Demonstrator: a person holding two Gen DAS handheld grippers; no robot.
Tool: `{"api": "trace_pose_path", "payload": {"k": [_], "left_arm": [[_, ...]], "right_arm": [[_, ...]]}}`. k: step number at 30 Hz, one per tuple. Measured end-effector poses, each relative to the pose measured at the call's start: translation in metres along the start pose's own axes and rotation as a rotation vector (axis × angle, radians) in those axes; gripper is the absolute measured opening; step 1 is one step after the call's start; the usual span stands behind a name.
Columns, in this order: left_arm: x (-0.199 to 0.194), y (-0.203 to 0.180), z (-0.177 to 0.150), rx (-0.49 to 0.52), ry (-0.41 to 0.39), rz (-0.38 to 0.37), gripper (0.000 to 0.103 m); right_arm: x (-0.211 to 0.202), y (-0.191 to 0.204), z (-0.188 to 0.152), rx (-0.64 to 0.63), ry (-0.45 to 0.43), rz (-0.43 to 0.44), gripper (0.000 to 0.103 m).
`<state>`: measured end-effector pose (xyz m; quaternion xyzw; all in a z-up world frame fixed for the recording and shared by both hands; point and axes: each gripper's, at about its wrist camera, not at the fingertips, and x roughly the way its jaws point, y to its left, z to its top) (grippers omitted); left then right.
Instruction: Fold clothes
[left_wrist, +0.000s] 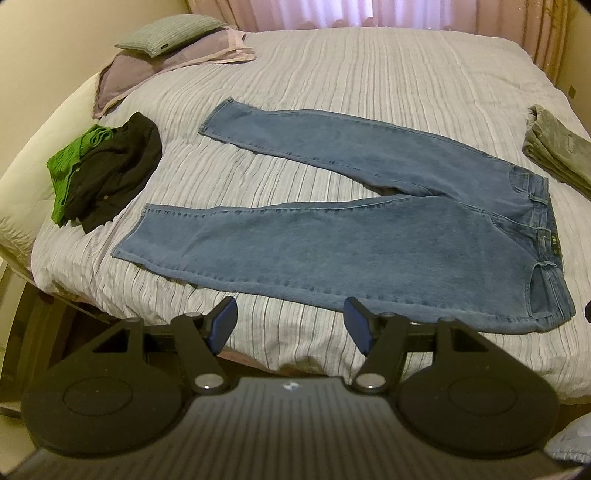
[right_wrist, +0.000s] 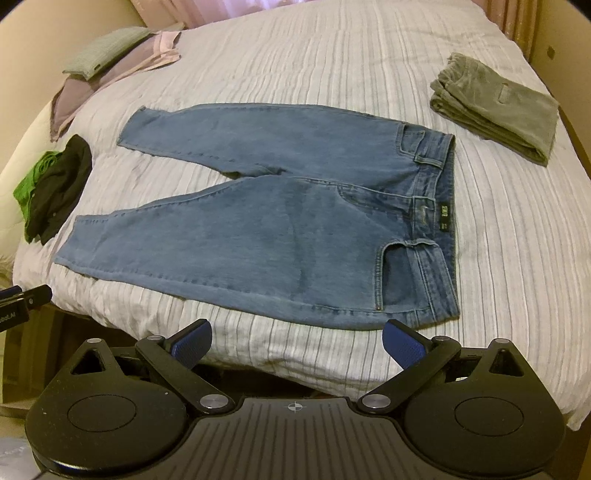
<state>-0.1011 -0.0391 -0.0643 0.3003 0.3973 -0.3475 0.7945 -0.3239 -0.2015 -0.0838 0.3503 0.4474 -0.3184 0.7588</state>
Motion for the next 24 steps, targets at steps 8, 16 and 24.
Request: {"api": "trace_pose_path", "payload": {"k": [8, 16, 24], "left_arm": [[0.007, 0.004, 0.003, -0.017, 0.019, 0.019, 0.060], [0.029, 0.015, 0.021, -0.020, 0.039, 0.017, 0.060], [0.080, 0.029, 0.069, 0.056, 0.037, -0.075, 0.060]], "right_arm": [[0.010, 0.005, 0.012, -0.029, 0.012, 0.010, 0.101], [0.030, 0.010, 0.029, -0.037, 0.037, 0.016, 0.101], [0.054, 0.022, 0.058, 0.035, 0.045, -0.043, 0.101]]}}
